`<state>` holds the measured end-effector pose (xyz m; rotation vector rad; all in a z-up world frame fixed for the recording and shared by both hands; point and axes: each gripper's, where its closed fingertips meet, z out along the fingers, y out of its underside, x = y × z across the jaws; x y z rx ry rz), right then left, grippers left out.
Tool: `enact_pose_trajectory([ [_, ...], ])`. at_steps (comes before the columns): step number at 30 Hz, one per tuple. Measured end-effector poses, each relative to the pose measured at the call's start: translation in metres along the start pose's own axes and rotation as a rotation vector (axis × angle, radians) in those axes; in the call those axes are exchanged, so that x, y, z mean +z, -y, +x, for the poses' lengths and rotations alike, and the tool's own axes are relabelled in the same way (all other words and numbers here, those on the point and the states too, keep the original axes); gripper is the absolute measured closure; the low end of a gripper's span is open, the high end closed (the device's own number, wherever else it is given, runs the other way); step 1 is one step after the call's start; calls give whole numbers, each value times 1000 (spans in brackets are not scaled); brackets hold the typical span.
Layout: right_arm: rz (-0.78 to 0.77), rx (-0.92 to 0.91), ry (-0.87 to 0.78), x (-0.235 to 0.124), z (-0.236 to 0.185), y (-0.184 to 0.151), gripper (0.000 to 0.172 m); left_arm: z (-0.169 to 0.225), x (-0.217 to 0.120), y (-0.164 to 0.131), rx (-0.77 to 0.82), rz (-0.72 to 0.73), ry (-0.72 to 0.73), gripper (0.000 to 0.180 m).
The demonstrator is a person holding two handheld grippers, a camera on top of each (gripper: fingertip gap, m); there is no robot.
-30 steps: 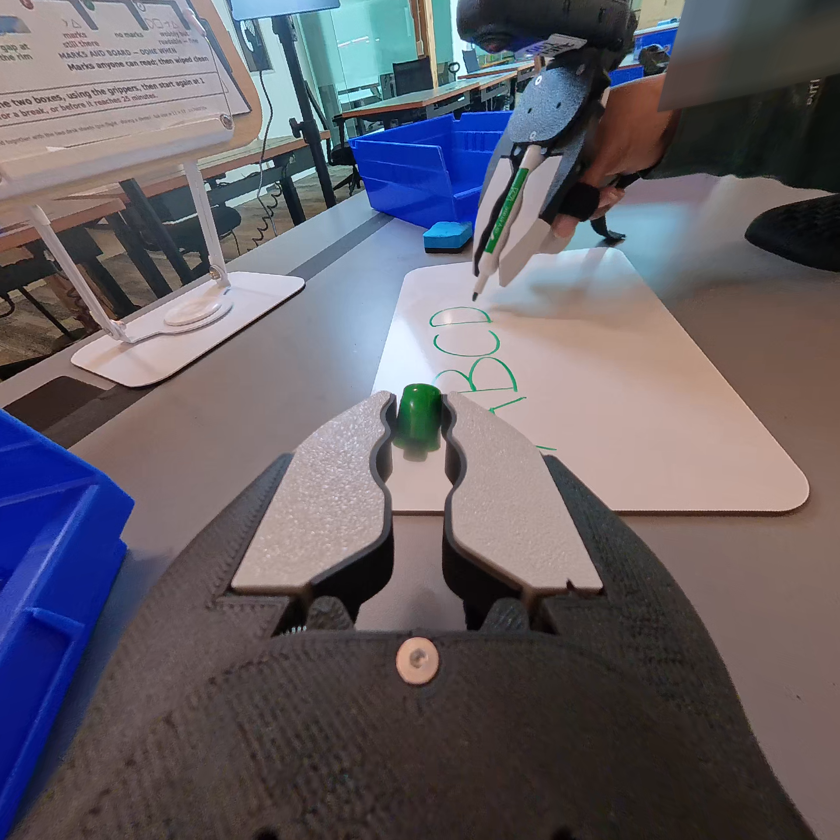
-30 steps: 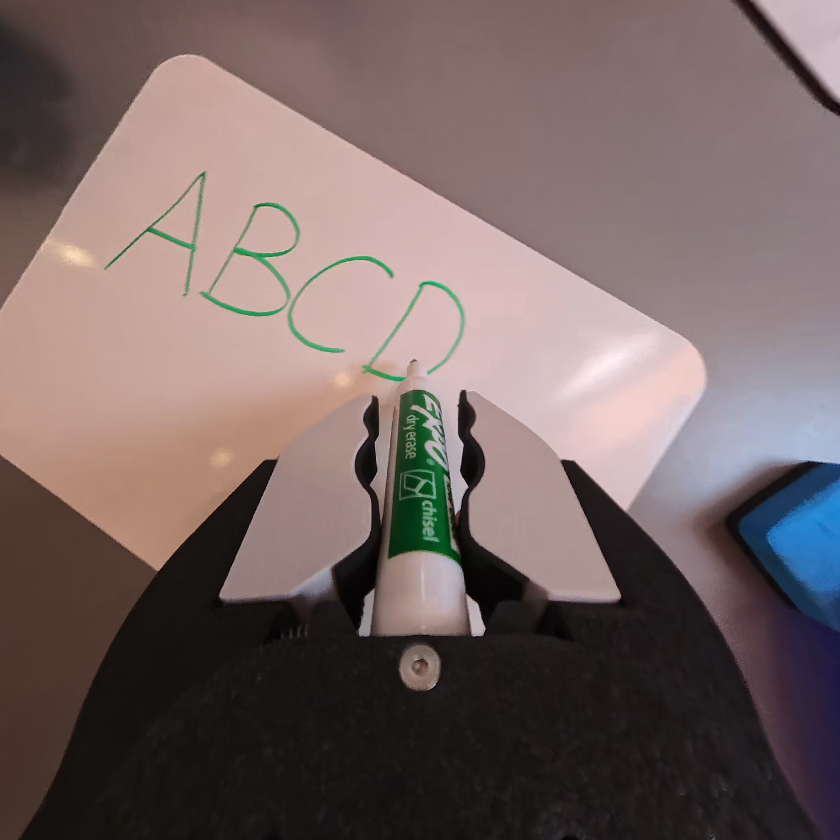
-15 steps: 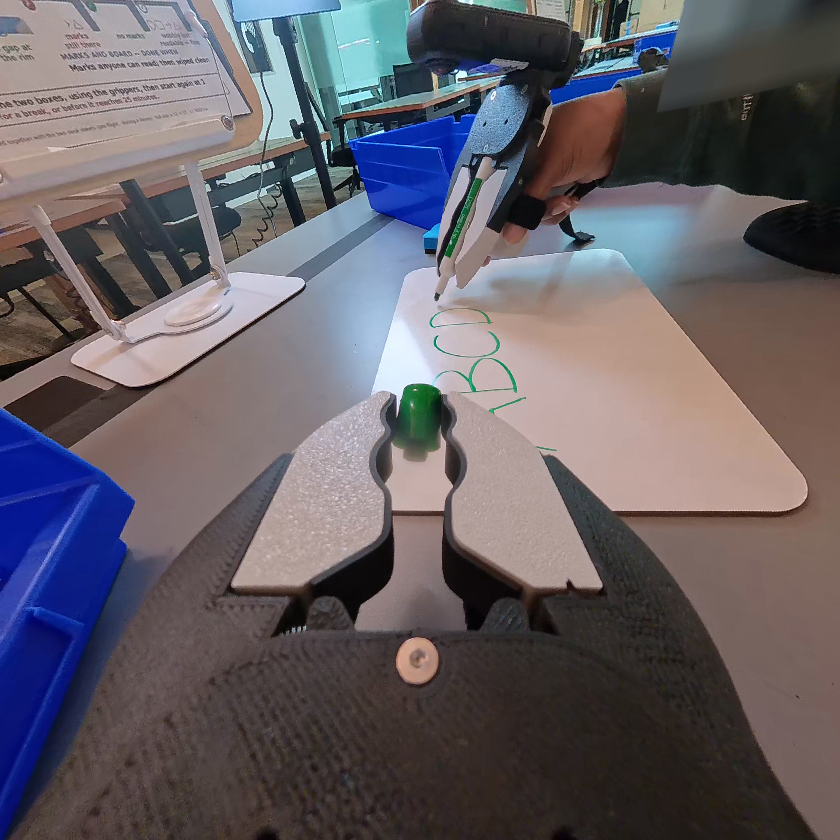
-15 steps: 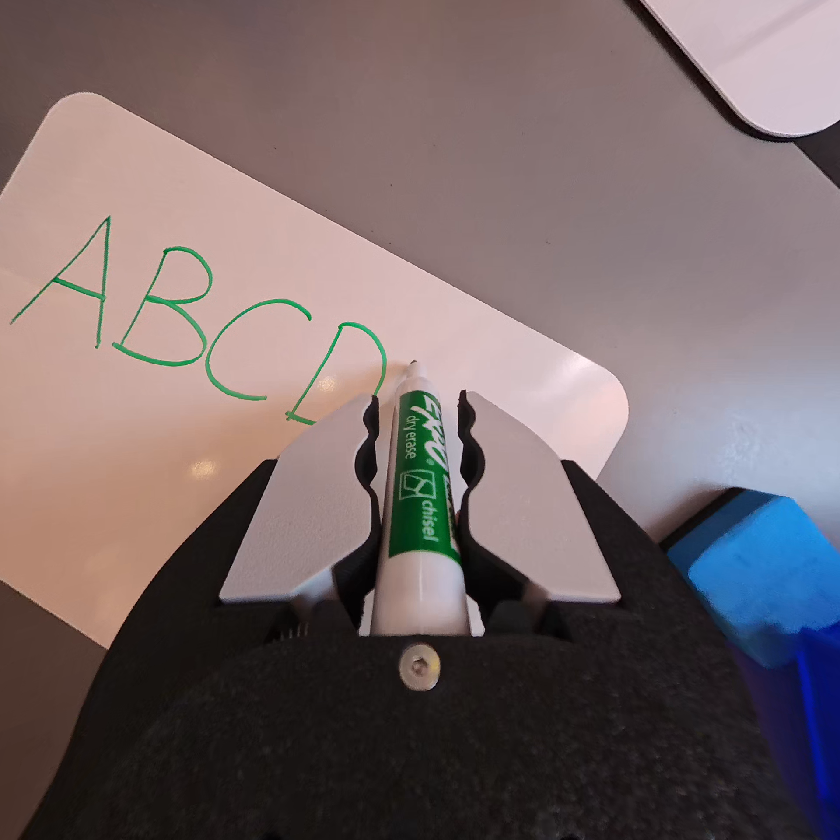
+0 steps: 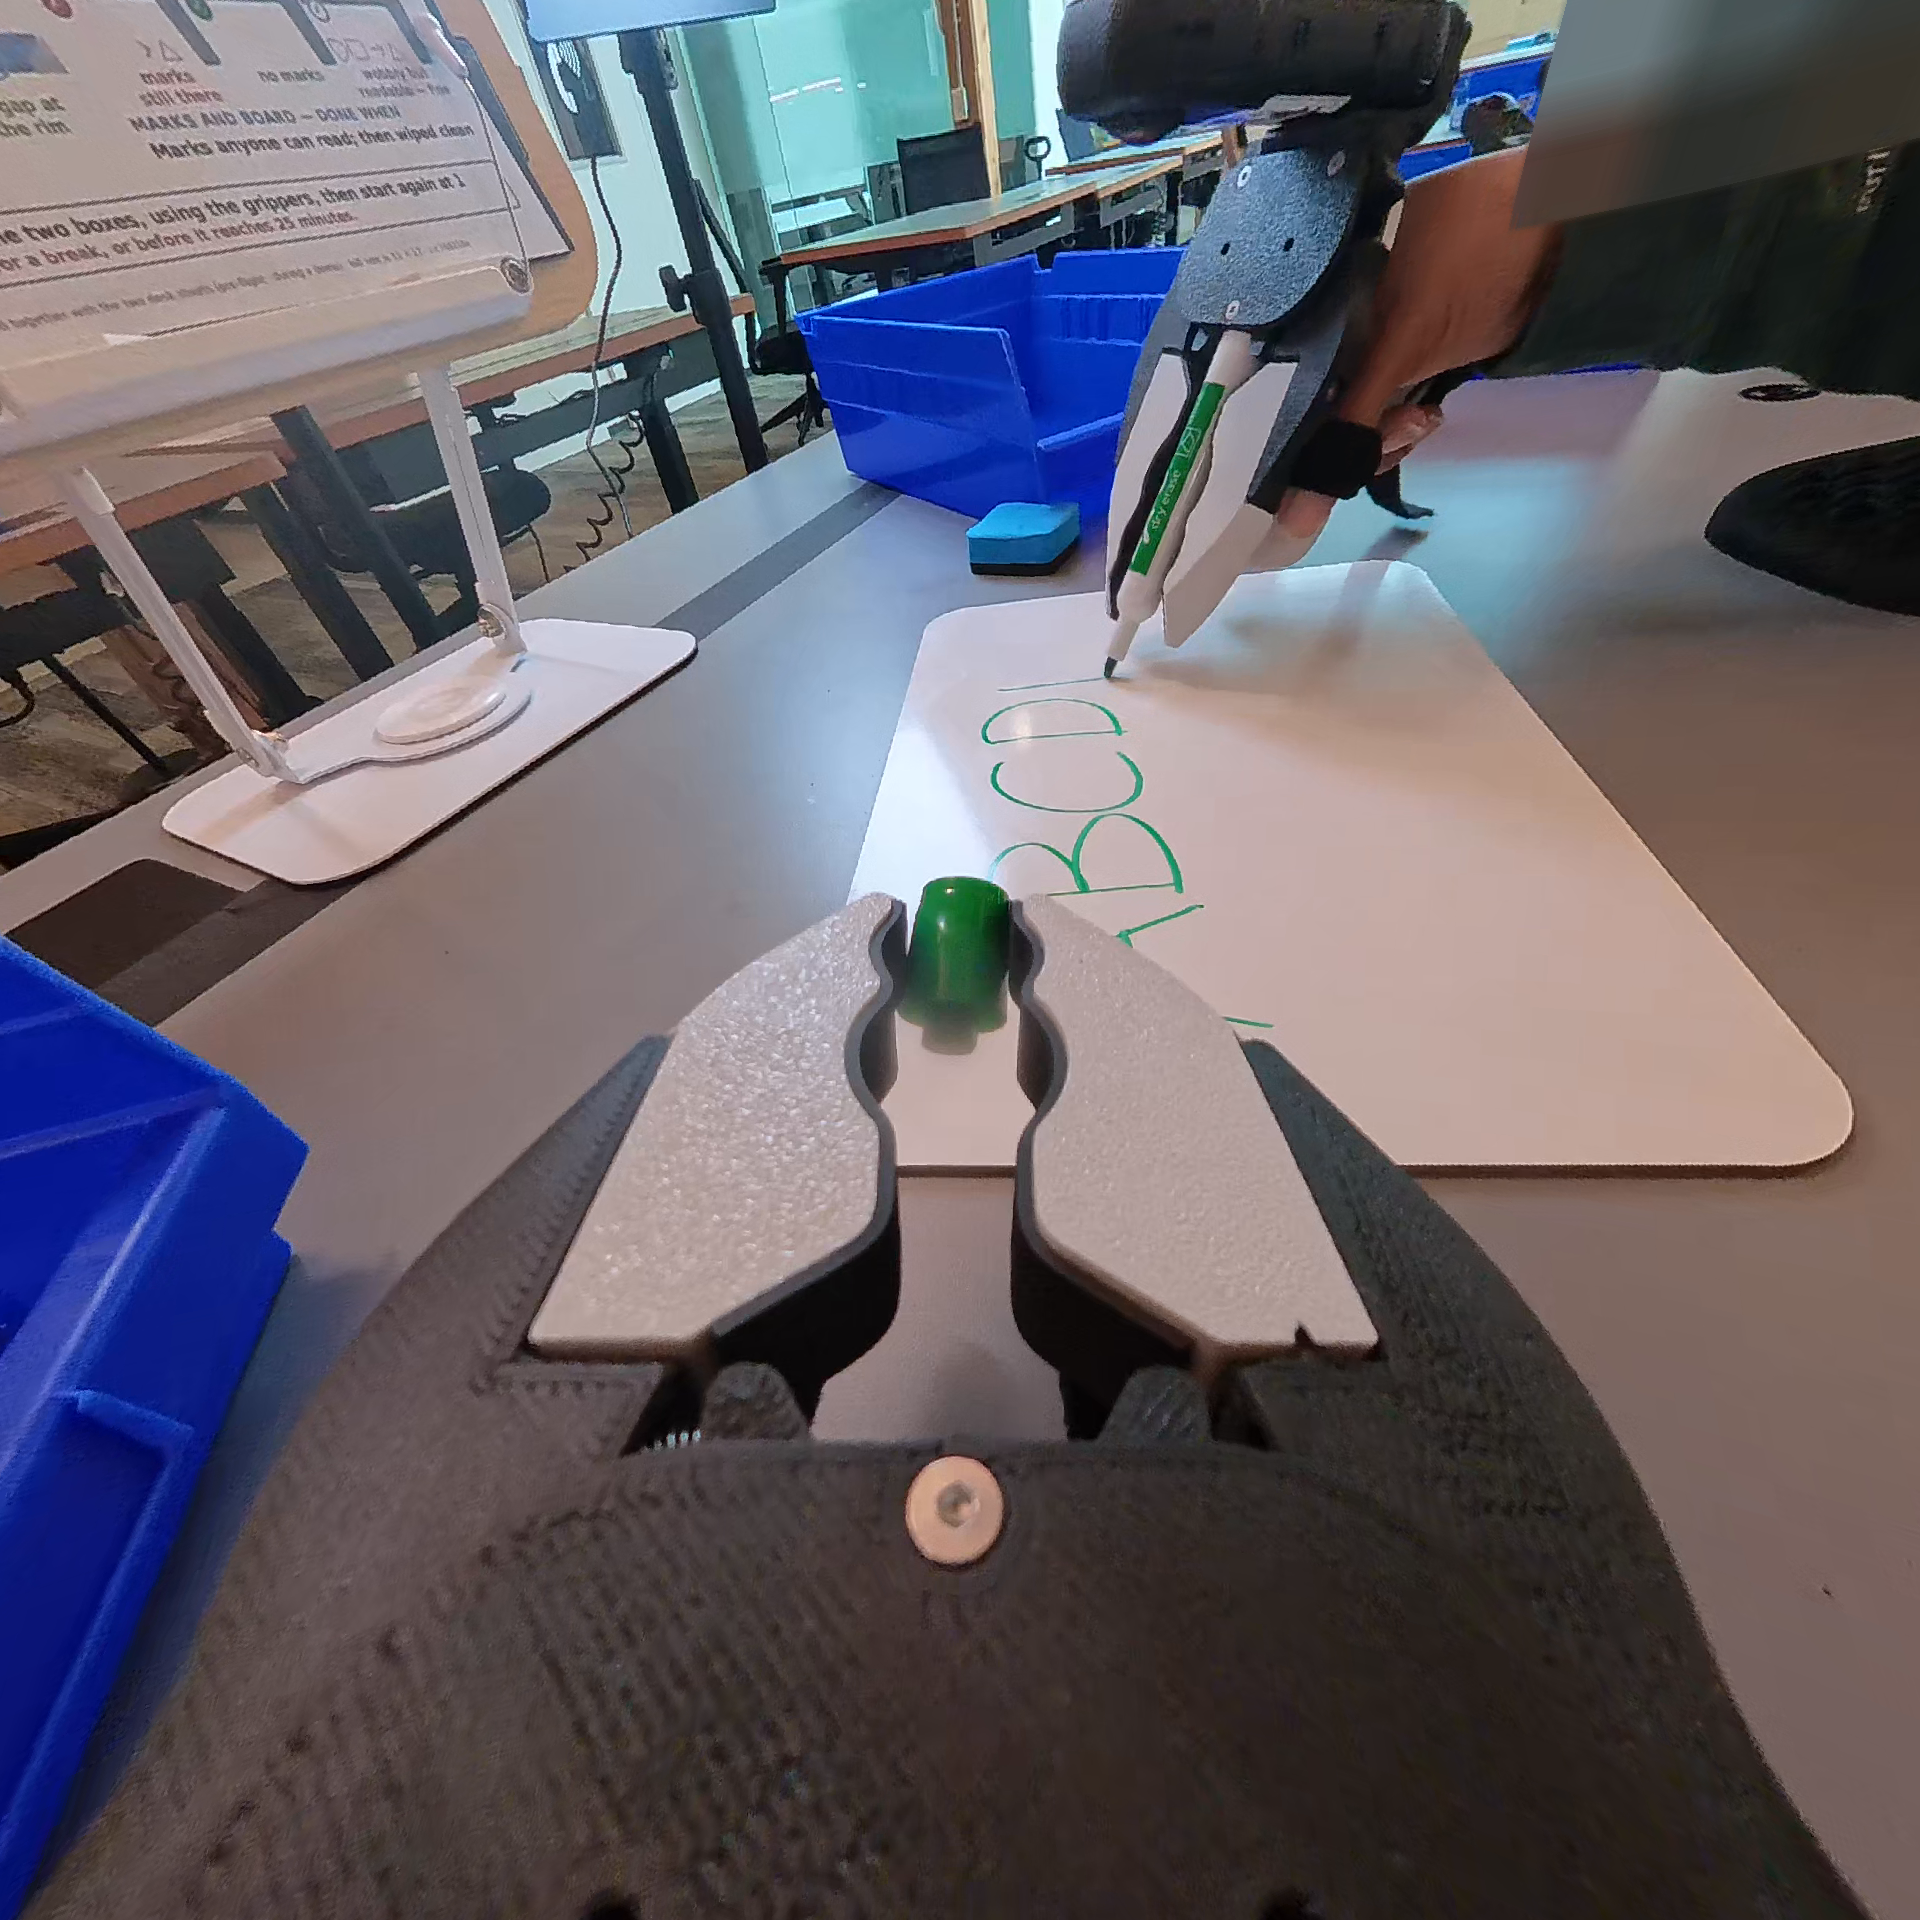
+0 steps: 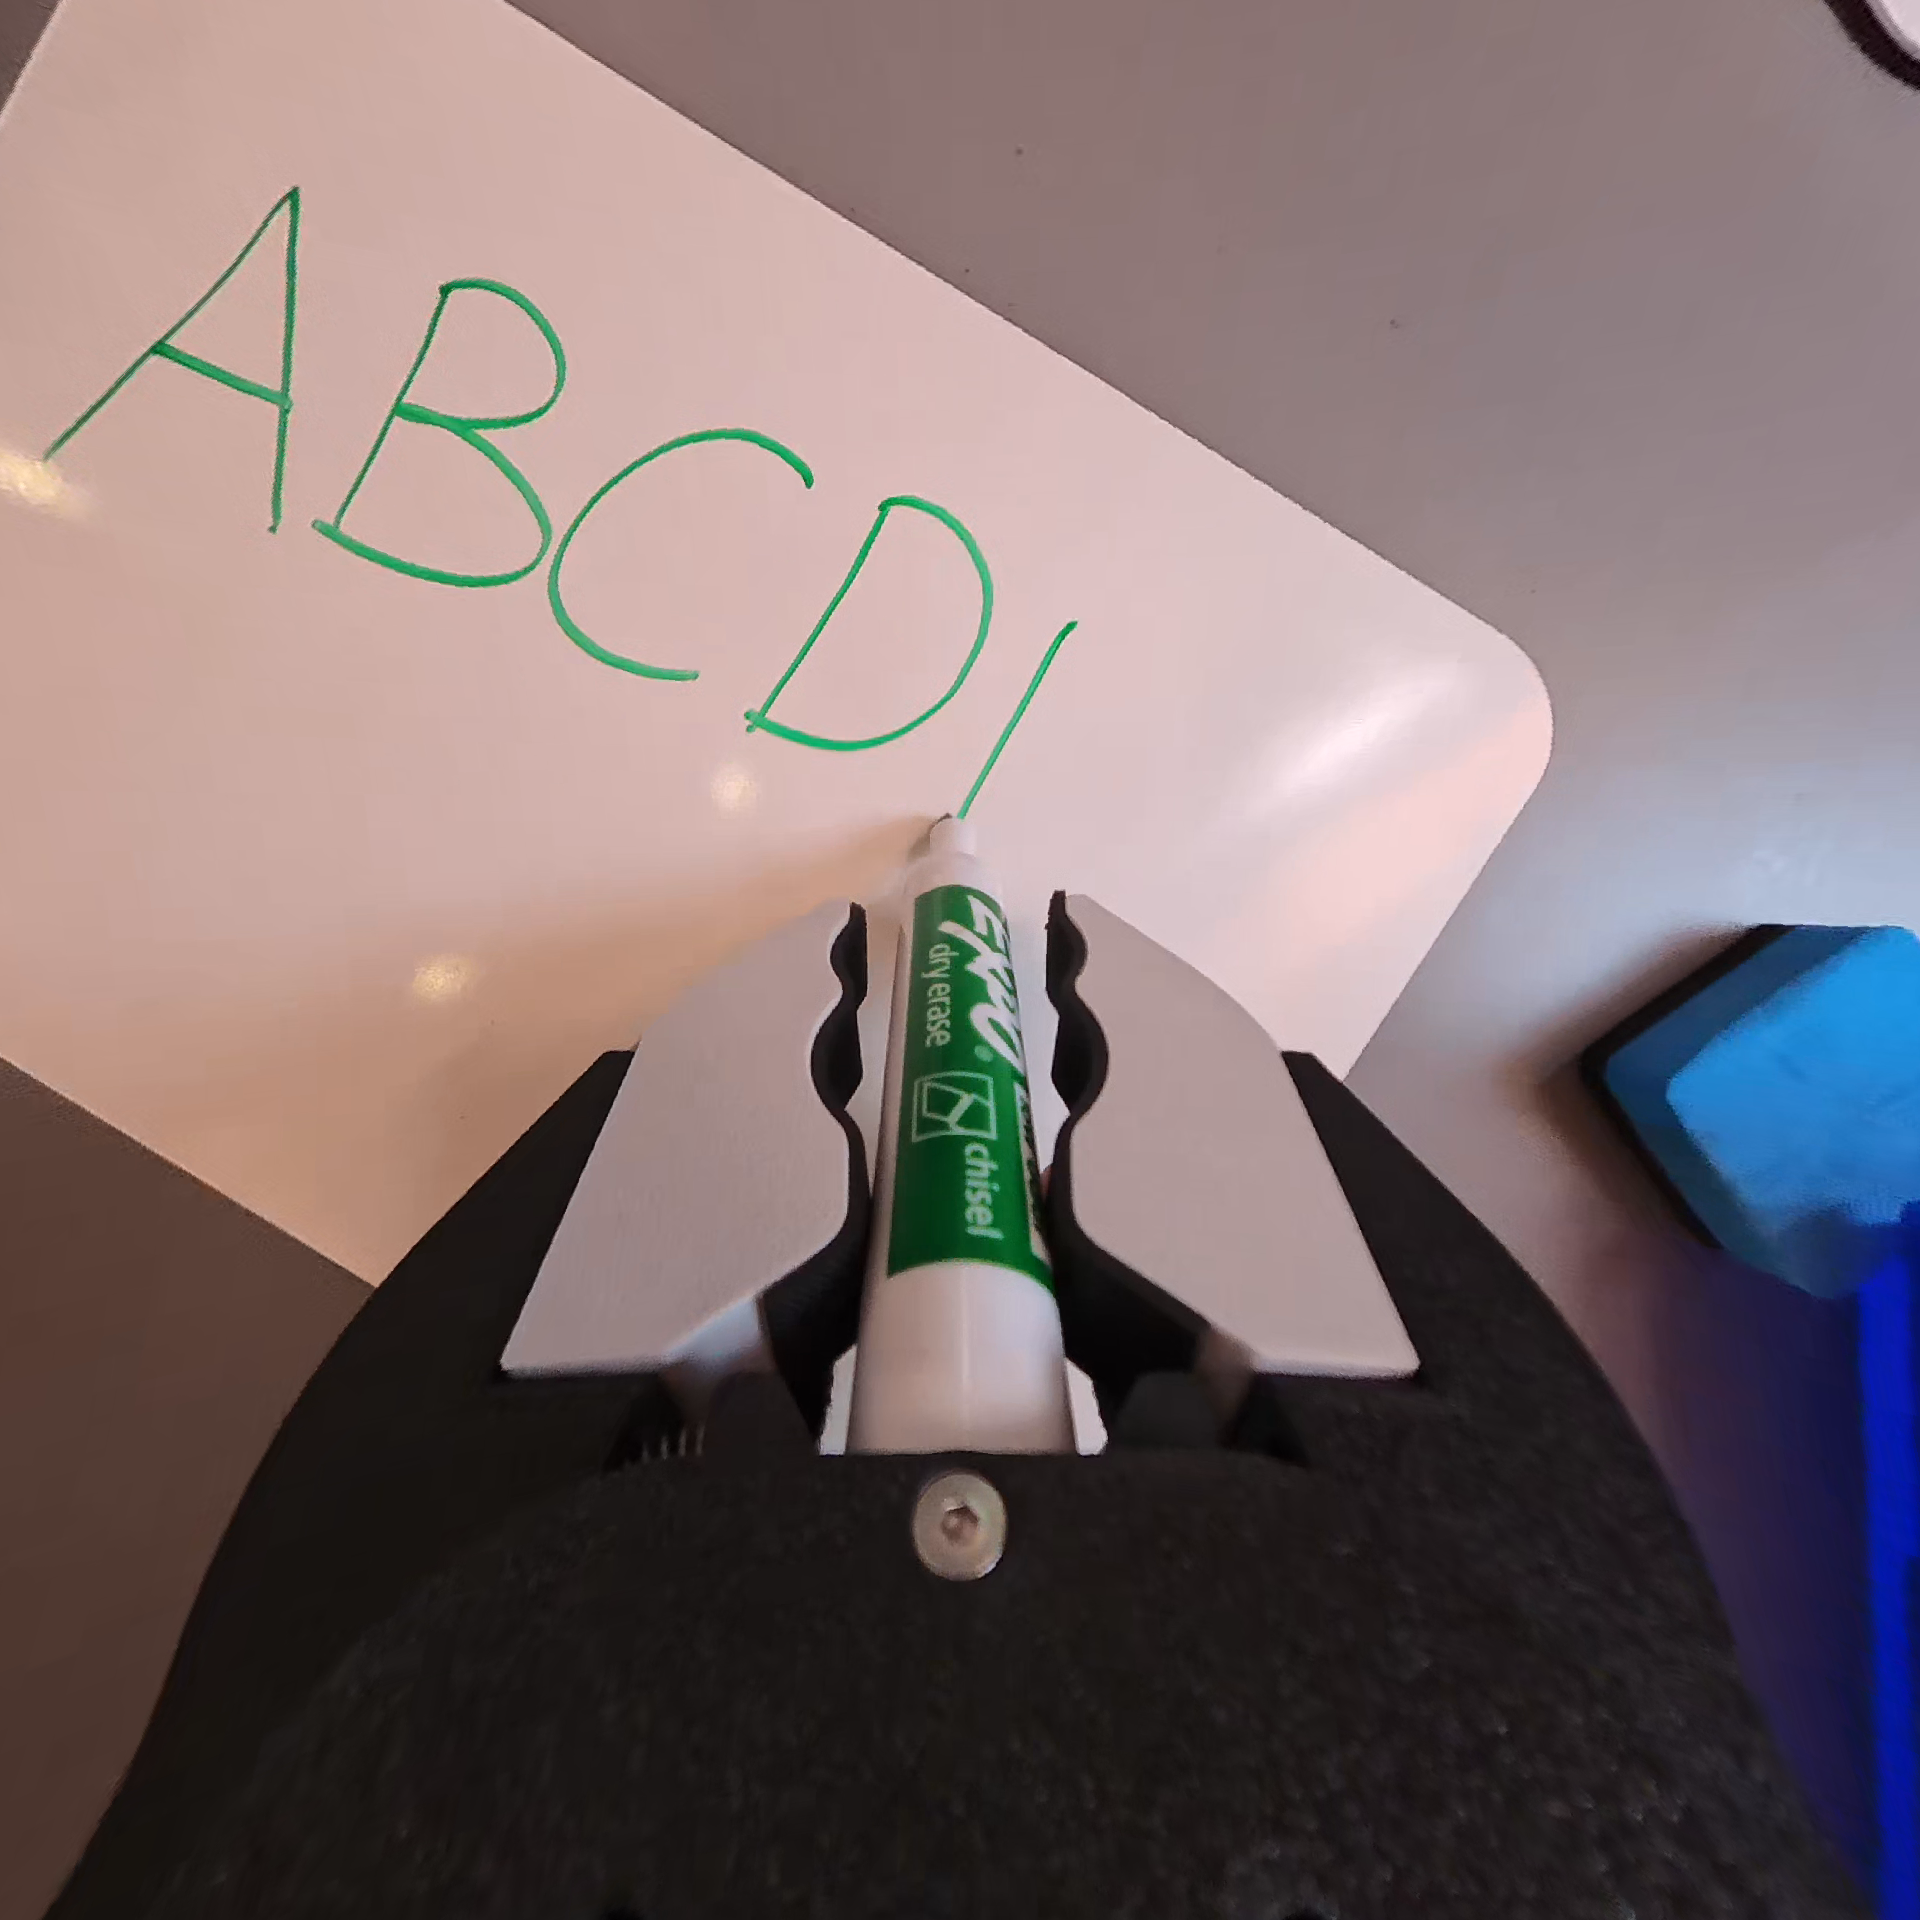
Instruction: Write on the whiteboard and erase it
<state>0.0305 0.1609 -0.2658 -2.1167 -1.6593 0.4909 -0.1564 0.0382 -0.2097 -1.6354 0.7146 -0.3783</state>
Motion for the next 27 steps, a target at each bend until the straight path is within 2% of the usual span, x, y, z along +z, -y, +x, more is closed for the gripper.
enact_pose_trajectory([
  [5,92,45,-7,1,13,22,136,0,0,0,6,-1,4,162],
  [13,102,45,-6,15,21,34,136,-1,-1,0,-9,6,-1,162],
  [21,82,50,-10,21,23,33,136,0,-1,0,-5,6,0,162],
  [27,65,82,-73,14,43,23,136,0,-1,0,-2,4,-1,162],
])
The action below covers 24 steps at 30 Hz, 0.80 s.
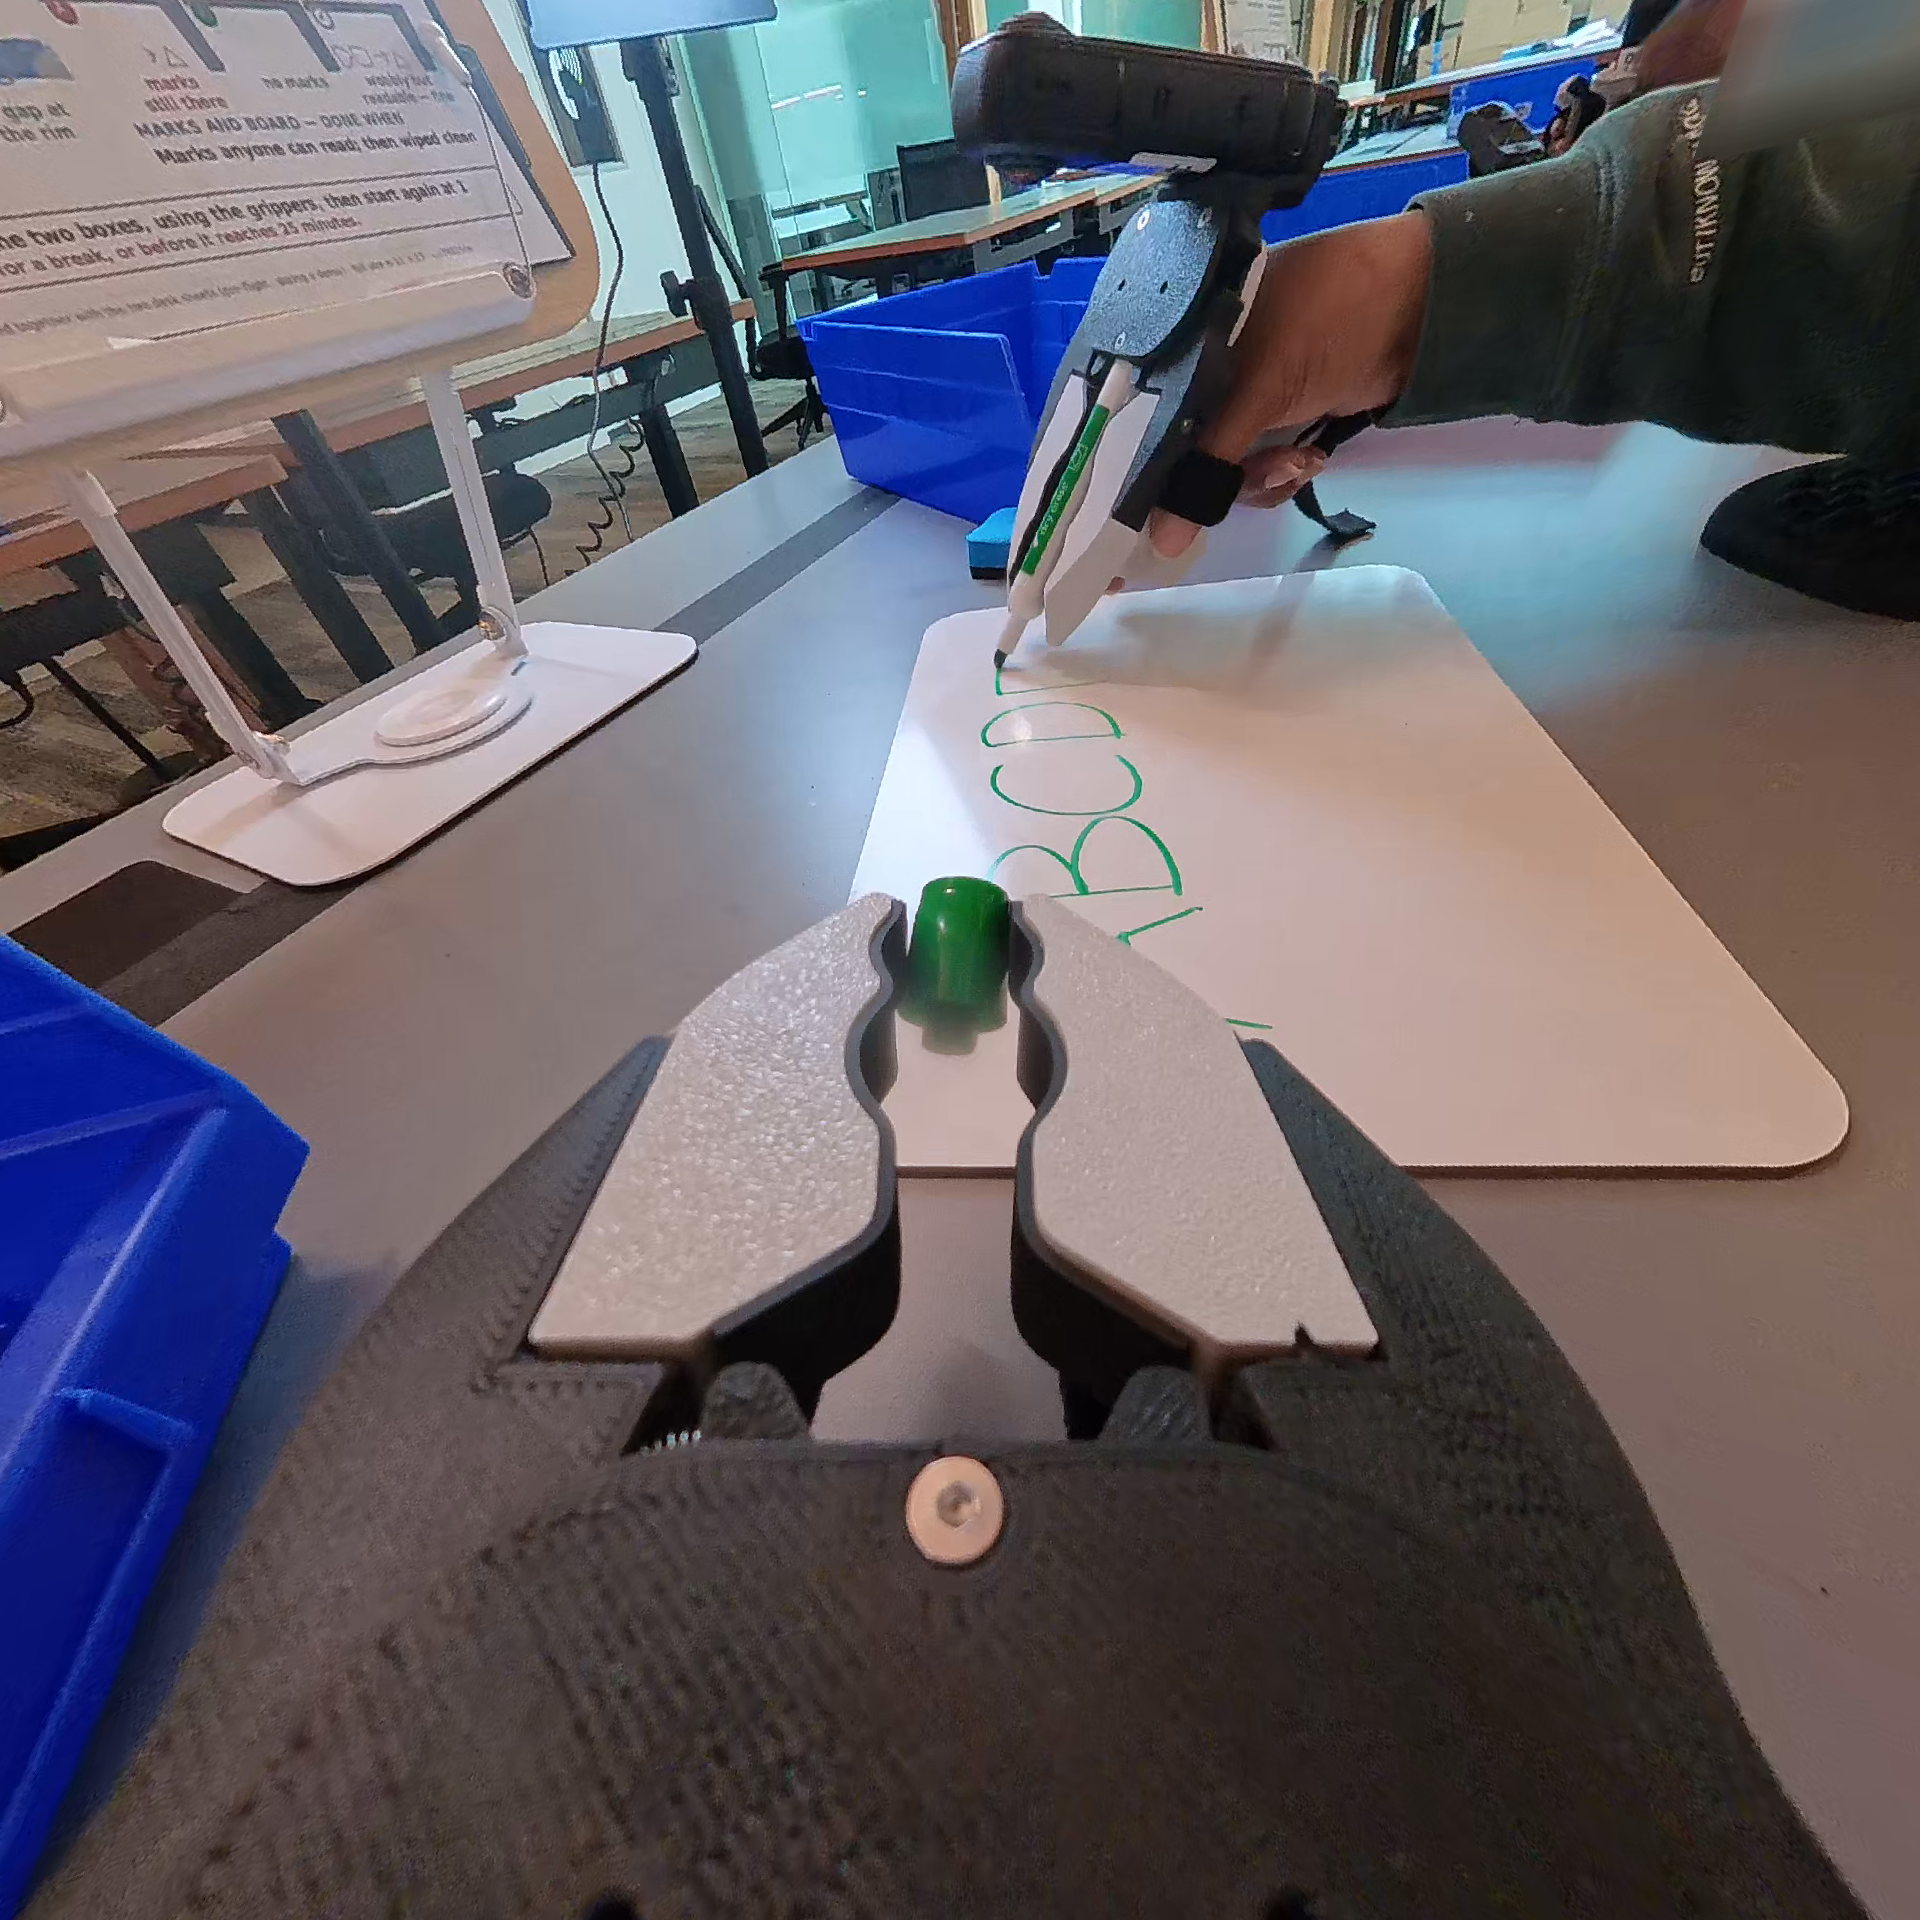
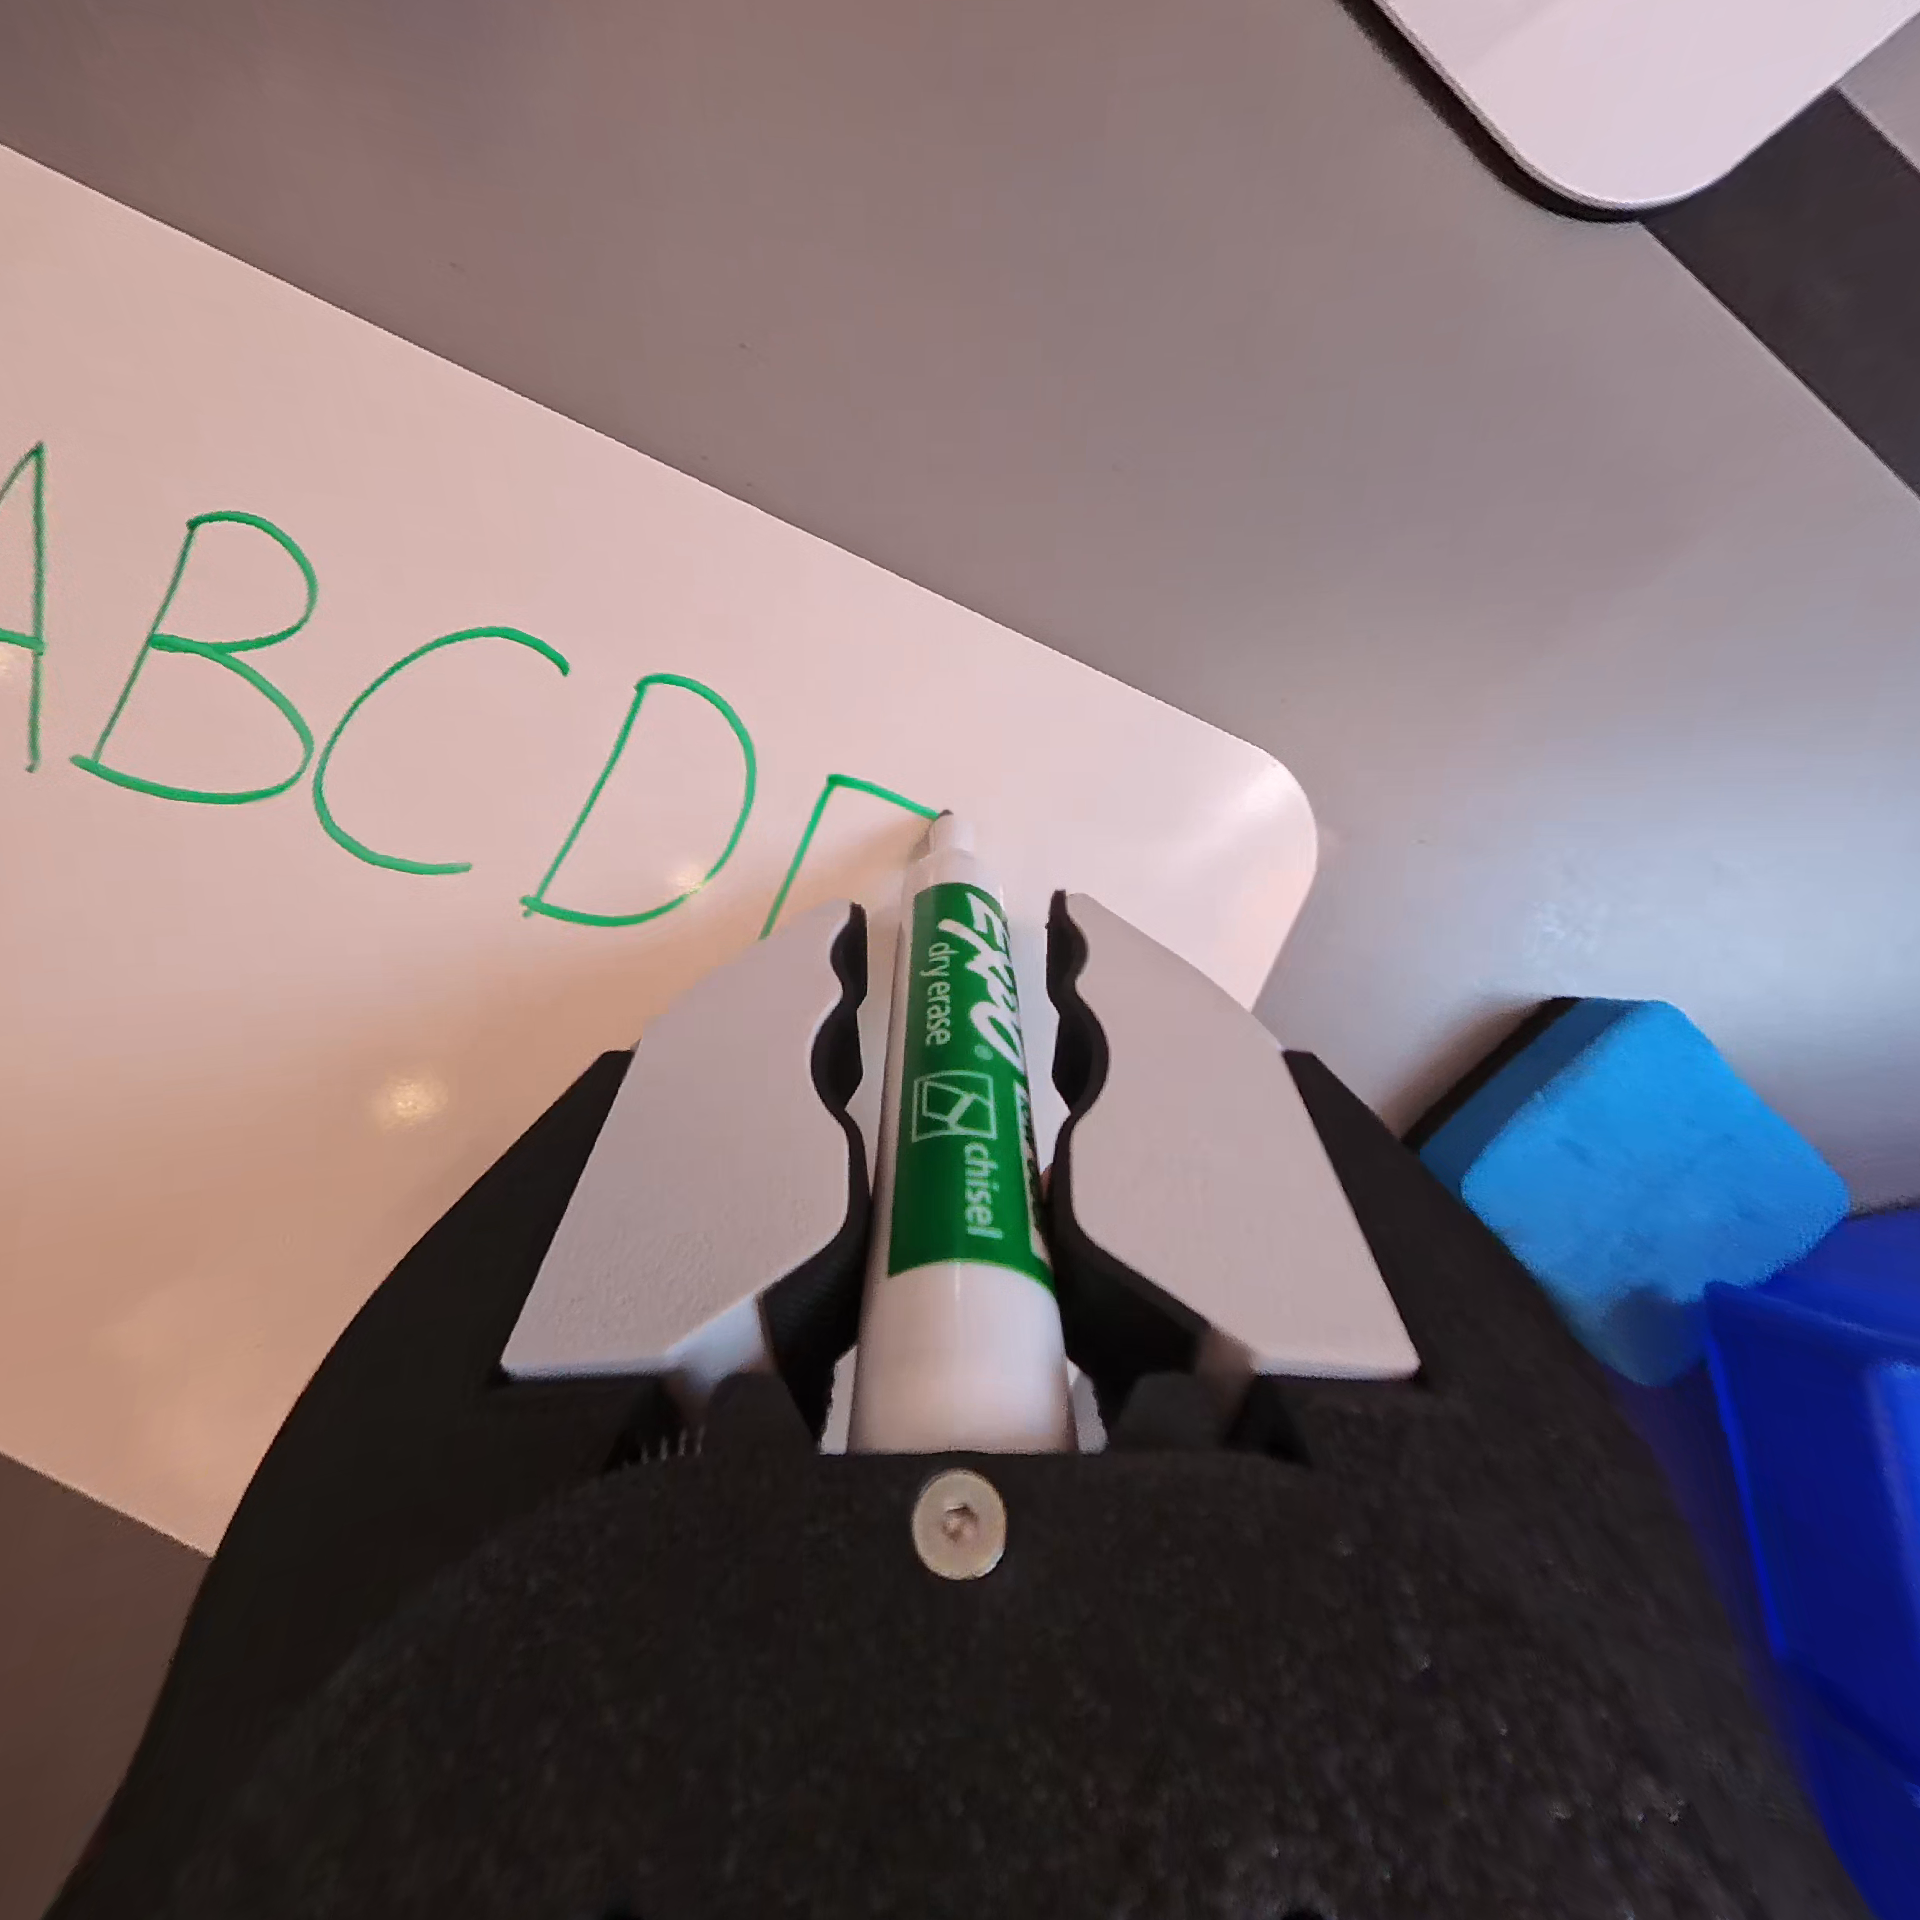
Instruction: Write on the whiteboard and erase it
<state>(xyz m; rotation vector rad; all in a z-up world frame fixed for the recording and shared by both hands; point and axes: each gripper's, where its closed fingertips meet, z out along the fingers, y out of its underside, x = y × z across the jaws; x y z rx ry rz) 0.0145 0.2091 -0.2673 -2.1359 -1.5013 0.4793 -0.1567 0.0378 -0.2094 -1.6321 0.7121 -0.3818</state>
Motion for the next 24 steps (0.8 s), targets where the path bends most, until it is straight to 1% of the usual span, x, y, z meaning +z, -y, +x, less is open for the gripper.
enact_pose_trajectory([
  [2,11,8,4,-2,1,-1,136,0,0,0,-1,0,1,162],
  [5,41,5,46,-6,-10,1,136,0,0,0,-2,-1,2,162],
  [12,14,-35,100,-10,-34,-9,136,0,0,0,0,-1,2,162],
  [16,2,-32,86,-9,-29,-12,136,0,0,0,1,-1,1,162],
  [21,2,0,37,-13,-8,-18,136,0,0,0,0,0,1,162],
  [24,24,9,55,-15,-10,-18,136,0,0,0,-2,-2,1,162],
])
